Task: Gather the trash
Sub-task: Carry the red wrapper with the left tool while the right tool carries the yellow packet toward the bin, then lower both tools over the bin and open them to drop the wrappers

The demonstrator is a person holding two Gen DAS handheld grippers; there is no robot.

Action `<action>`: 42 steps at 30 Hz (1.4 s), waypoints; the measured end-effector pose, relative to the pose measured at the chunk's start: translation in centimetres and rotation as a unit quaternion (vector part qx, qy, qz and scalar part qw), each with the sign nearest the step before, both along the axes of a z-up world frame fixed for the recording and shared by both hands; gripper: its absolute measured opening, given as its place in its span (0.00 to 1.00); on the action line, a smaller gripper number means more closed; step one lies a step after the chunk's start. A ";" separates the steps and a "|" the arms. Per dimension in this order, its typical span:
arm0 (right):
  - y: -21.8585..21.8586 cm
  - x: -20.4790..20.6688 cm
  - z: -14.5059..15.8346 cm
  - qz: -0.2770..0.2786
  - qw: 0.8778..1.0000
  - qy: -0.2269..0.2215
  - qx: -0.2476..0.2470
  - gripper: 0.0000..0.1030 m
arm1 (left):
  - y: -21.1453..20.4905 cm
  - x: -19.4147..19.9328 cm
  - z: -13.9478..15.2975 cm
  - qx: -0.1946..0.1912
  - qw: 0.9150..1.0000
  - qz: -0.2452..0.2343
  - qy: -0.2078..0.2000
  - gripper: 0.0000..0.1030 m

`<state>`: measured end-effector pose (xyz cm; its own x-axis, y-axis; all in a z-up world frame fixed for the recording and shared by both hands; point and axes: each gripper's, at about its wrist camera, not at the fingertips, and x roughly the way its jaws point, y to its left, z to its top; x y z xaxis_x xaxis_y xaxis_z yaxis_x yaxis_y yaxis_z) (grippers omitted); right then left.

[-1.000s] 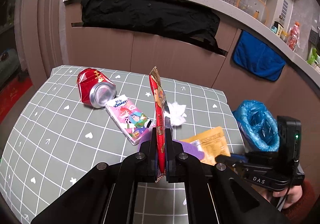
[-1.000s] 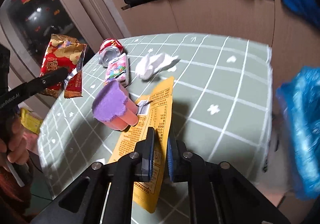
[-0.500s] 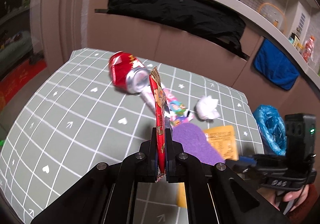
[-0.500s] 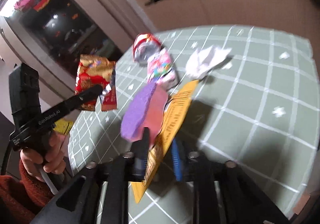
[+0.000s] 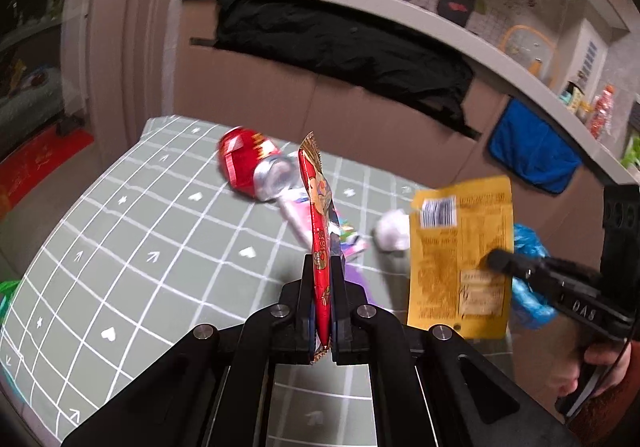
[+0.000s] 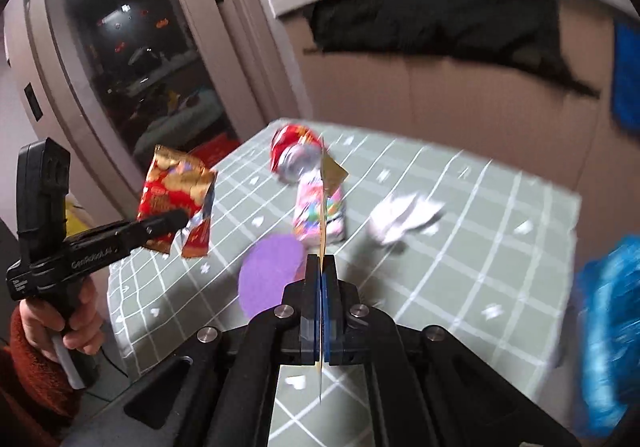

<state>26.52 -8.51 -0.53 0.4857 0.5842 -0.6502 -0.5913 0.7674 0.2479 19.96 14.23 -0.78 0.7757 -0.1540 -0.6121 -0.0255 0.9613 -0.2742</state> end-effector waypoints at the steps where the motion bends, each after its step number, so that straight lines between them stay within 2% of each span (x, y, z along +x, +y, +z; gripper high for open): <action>1: -0.6 -0.3 0.8 -0.006 1.000 -0.013 0.001 0.01 | -0.4 -0.1 0.3 0.002 1.000 -0.004 -0.004 0.04; 10: -5.3 -2.3 4.8 -0.035 0.996 -0.076 0.011 0.01 | -7.6 -0.3 5.1 0.028 0.996 -0.057 -0.055 0.04; 15: -9.6 -2.9 6.8 -0.065 0.992 -0.104 0.024 0.01 | -12.3 0.2 7.5 0.044 0.992 -0.086 -0.085 0.04; 19: -13.3 -3.5 8.0 -0.094 0.987 -0.128 0.029 0.01 | -16.3 1.4 8.5 0.049 0.988 -0.111 -0.093 0.04; 25: -19.2 -3.6 9.4 -0.139 0.977 -0.155 0.032 0.01 | -22.8 3.8 9.4 0.054 0.981 -0.157 -0.097 0.04; 31: -24.7 -3.9 10.2 -0.200 0.962 -0.183 0.022 0.01 | -28.7 6.1 9.6 0.061 0.974 -0.196 -0.099 0.04; 36: -28.6 -3.6 9.5 -0.246 0.951 -0.186 0.014 0.01 | -32.6 8.1 8.4 0.066 0.969 -0.222 -0.083 0.04; 42: -31.6 -2.6 7.6 -0.275 0.947 -0.167 0.012 0.01 | -36.0 10.3 6.4 0.069 0.966 -0.245 -0.055 0.04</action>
